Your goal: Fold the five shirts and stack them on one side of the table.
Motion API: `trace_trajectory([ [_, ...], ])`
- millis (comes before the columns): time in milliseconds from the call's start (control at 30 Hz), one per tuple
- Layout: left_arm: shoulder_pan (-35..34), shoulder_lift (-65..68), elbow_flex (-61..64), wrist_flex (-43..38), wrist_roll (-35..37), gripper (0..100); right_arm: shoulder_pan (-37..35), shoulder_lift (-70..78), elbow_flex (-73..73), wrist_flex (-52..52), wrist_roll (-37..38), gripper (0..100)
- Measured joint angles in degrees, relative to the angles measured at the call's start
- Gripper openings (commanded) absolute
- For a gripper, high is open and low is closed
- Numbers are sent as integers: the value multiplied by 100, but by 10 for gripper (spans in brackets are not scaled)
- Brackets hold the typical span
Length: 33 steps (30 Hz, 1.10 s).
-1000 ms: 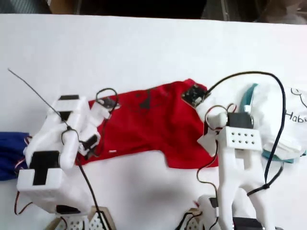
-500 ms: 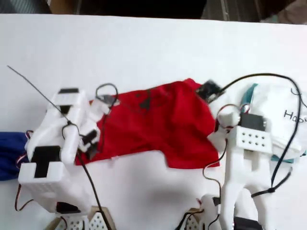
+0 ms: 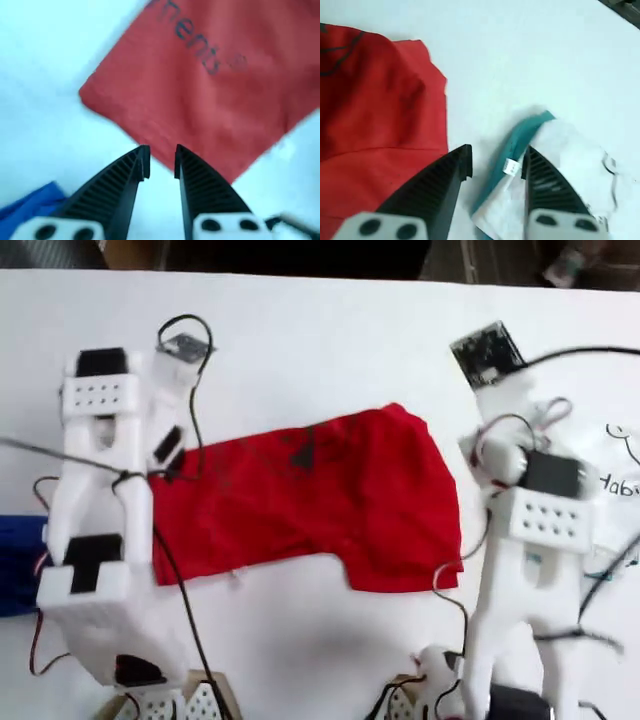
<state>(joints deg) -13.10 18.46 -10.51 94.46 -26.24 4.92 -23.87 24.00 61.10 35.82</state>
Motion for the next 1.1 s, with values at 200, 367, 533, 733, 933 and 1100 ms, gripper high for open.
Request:
trace_trajectory([
  [200,378,1468,-53,-624,747,113,-1020,1996,-448,-431,-141,80],
  [367,440,1952,-193,-695,932,113,-1169,3710,-1495,-431,-141,80],
  [533,308,2084,-273,-695,932,113,-1143,5029,-2532,-229,-141,80],
  [733,132,2242,-712,-536,712,116,-800,5855,-3358,308,-141,80],
  [933,53,2708,-1758,9,598,116,-396,6013,-3675,510,-141,80],
  [1100,44,3886,-3297,703,607,116,-360,6022,-3736,721,-132,81],
])
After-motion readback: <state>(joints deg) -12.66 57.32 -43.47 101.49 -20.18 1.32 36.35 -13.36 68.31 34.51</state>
